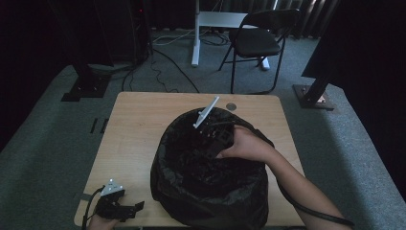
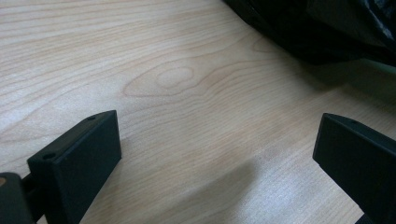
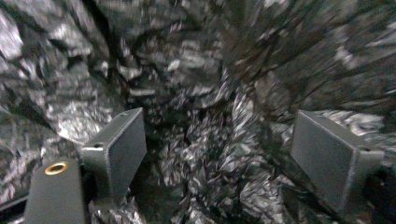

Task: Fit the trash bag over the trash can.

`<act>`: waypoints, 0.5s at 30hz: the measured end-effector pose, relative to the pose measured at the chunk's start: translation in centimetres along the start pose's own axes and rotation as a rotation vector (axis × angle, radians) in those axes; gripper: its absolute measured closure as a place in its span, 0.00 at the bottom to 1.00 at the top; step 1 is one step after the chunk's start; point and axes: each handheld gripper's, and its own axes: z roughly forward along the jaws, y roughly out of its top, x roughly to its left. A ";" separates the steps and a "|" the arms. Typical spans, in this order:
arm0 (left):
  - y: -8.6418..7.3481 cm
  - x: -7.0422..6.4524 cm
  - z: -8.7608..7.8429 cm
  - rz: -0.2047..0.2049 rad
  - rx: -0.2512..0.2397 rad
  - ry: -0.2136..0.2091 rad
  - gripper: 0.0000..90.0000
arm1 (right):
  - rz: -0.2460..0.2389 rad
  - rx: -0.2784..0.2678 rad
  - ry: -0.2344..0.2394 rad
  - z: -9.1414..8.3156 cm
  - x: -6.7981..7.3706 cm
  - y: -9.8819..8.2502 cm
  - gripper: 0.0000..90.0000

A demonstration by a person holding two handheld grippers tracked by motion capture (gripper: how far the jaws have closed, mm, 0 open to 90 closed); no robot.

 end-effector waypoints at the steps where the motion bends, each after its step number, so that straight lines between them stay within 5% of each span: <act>1: 0.0 0.0 0.0 -0.001 -0.003 0.001 0.02 | 0.002 -0.015 -0.006 -0.2 0.0 0.0 0.20; 15: -0.3 0.2 -0.2 -0.005 -0.002 0.009 0.01 | 0.006 -0.102 -0.015 -1.0 0.1 -0.2 0.20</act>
